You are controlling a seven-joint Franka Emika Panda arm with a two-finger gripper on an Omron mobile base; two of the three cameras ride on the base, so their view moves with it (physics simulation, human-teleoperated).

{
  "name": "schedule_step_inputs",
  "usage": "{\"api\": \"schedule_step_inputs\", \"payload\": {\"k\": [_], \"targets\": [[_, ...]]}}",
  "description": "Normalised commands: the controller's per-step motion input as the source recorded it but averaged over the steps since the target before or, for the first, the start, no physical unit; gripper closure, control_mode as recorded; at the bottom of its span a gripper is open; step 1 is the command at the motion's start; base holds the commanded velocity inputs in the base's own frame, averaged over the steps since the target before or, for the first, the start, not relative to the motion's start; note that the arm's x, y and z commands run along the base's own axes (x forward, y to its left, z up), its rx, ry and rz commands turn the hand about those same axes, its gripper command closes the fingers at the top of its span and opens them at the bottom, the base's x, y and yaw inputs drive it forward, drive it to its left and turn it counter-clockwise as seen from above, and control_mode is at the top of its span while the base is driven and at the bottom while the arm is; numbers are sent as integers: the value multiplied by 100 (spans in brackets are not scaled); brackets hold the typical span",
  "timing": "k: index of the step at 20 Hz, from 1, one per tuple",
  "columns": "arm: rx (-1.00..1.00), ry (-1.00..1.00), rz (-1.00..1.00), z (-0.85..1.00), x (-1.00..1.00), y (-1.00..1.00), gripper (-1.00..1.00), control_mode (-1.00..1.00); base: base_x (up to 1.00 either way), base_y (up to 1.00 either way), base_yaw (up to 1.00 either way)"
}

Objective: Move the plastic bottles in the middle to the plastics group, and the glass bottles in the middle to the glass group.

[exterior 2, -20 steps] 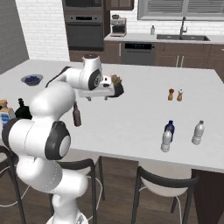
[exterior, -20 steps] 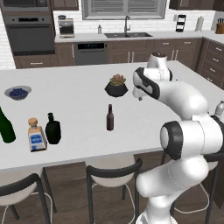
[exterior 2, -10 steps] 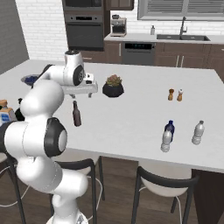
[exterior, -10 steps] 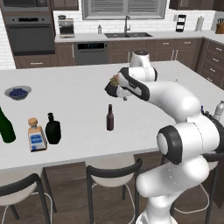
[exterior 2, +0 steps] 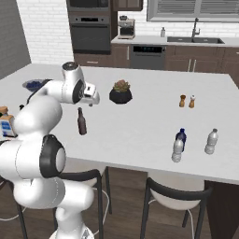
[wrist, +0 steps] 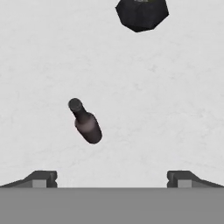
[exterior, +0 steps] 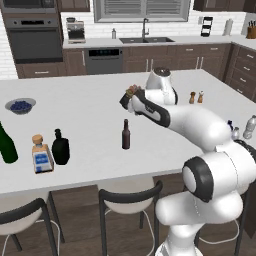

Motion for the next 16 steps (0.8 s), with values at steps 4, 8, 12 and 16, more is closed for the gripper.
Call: {"api": "schedule_step_inputs", "payload": {"k": [4, 8, 12, 16], "targets": [[0, 4, 7, -1, 0, 36, -100, -100, 0, 0, 0], [-2, 3, 6, -1, 5, 39, -100, -100, 0, 0, 0], [-1, 0, 6, -13, 8, 30, -100, -100, 0, 0, 0], [0, -5, 0, -36, 14, 4, -100, -100, 0, 0, 0]]}}
